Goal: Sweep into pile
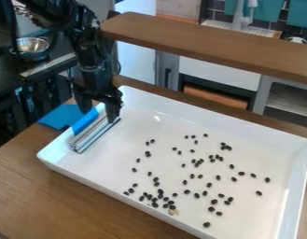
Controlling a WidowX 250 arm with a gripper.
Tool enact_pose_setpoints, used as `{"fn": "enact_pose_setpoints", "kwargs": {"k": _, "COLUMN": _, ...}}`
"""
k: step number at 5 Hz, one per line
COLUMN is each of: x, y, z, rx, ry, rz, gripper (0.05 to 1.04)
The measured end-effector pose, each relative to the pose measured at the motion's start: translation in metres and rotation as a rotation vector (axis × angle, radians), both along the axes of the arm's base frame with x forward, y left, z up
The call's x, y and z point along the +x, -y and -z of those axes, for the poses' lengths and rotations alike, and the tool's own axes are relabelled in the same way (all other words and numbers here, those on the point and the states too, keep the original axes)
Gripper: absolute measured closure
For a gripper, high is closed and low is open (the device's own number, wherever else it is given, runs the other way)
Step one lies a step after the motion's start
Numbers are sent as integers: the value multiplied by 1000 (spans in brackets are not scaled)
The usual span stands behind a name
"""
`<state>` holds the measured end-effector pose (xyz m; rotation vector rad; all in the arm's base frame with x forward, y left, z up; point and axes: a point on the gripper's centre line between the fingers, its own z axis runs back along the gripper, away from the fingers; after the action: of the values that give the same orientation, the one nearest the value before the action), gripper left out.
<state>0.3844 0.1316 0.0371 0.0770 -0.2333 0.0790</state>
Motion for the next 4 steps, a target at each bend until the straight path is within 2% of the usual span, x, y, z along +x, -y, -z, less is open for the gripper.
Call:
{"fn": "enact_pose_setpoints", "kwargs": {"k": 1, "x": -4, "y": 3, "z": 18, "rx": -15, "ry": -42, "rz": -1, "gripper": 83}}
{"fn": "enact_pose_setpoints", "kwargs": {"k": 3, "x": 0, "y": -1, "z": 18, "rx": 27, "ry": -10, "rz": -36, "gripper": 83}}
{"fn": "enact_pose_setpoints", "kwargs": {"k": 4, "x": 2, "y": -1, "z": 19, "rx": 67, "ry": -6, "rz": -28, "gripper": 83}}
